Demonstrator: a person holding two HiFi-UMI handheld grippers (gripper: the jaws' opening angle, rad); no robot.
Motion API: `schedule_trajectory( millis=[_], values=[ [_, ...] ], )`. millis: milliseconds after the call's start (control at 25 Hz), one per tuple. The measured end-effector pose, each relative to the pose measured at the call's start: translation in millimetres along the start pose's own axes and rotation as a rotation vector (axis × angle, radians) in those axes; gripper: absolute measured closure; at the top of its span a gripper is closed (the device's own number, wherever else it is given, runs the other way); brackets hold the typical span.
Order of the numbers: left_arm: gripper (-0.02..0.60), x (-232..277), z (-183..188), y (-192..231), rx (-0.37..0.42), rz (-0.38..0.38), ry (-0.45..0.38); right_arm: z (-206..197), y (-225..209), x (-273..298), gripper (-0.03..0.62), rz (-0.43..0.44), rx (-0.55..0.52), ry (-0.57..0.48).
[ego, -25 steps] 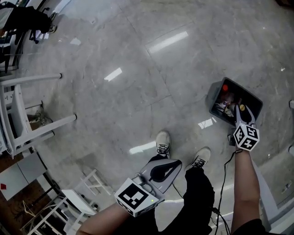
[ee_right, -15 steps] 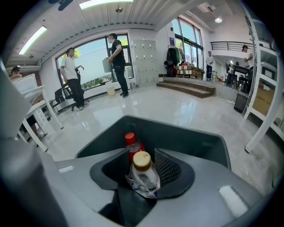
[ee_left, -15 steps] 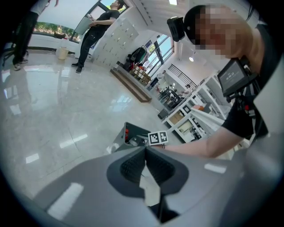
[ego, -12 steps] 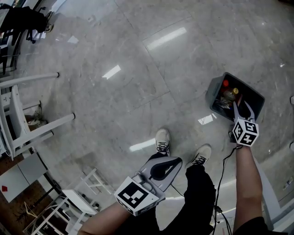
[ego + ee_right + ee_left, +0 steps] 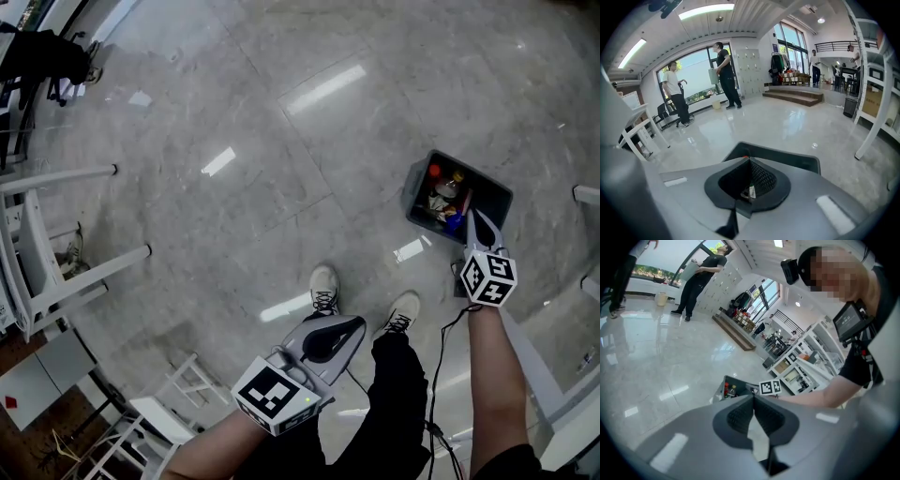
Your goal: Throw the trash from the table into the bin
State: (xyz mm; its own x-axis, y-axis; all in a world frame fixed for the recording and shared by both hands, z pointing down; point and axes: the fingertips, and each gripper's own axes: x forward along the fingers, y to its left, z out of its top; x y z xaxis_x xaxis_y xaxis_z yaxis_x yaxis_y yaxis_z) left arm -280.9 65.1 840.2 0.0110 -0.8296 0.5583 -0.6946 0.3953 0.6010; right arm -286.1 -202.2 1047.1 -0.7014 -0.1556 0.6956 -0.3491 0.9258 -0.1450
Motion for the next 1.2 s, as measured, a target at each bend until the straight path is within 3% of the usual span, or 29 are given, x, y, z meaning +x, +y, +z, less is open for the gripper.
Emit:
schedule_trajectory(
  millis=[320,600,840,1200],
  values=[
    [0.572,-19.6,47.8,-56.8,0.064,-0.048,-0.011,73.2,49.4,-91.6,0.594,0.088,0.028,-0.079],
    [0.572,-48.5,83.6,-125.2,0.130,-0.082,-0.014,139.3,90.6,-206.2,0.594,0.169,0.029,-0.158],
    [0.572,-64.6,114.9,-196.6,0.192,-0.131,-0.026,197.2,90.4,-309.6,0.594,0.193,0.001,-0.231],
    [0.572,-90.6,159.9,-300.0,0.283,-0.202,-0.065,251.0,92.2,-445.9,0.594,0.225,0.022,-0.308]
  ],
)
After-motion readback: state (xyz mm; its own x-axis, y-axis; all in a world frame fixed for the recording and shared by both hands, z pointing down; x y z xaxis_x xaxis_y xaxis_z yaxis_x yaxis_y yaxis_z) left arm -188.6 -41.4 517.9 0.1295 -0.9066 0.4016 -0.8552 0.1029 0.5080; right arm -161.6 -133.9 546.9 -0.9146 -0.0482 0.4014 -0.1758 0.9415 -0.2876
